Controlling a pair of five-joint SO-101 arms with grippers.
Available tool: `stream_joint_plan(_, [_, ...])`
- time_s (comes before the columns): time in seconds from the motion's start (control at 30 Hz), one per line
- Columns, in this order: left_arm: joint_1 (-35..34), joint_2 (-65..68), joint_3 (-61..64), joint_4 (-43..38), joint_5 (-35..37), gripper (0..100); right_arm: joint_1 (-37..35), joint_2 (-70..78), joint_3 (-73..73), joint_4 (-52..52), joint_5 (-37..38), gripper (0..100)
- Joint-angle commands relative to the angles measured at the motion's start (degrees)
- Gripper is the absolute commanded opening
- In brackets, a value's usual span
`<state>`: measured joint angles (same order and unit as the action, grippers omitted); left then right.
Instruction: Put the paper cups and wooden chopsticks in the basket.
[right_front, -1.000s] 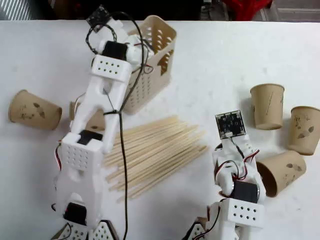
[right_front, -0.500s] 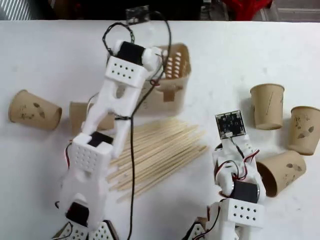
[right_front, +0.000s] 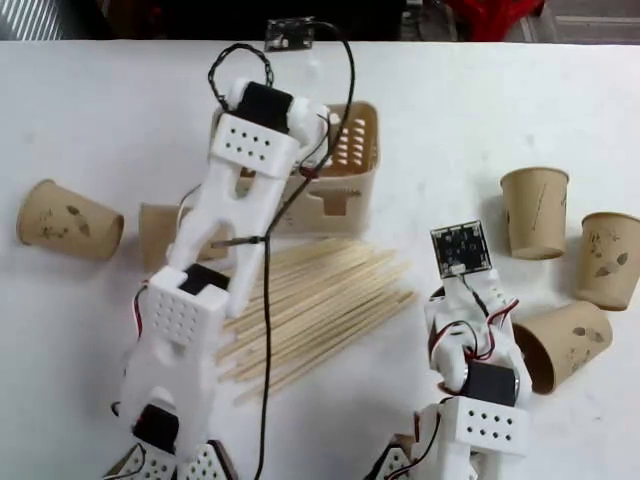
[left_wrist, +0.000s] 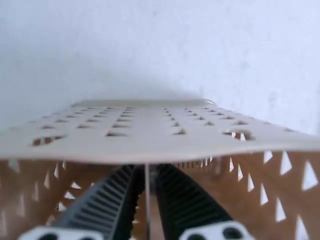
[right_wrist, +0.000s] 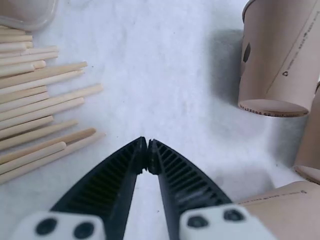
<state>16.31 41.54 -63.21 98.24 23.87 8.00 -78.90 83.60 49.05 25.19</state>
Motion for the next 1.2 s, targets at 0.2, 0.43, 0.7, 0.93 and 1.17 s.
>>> stream_joint_plan(0.2, [-0.40,-1.27,-2.02,2.11,-16.18,18,0.48,-0.84,-0.26,-0.92,0.00,1.8])
stream_joint_plan(0.43, [-2.42,-1.80,-8.88,1.05,-17.05,23,0.66,-0.84,-0.18,-0.84,0.09,1.8])
stream_joint_plan(0.7, [-2.42,-2.42,-33.32,3.78,-21.45,23,0.57,-0.48,-0.18,-0.75,0.35,1.8])
stream_joint_plan(0.93, [-9.98,-14.20,-32.44,-0.79,-21.19,23,1.98,-0.40,-0.18,0.40,6.07,1.8])
stream_joint_plan(1.17, [-22.90,-30.02,-16.09,4.40,-36.75,23,9.45,-0.84,-0.26,1.36,21.01,1.8])
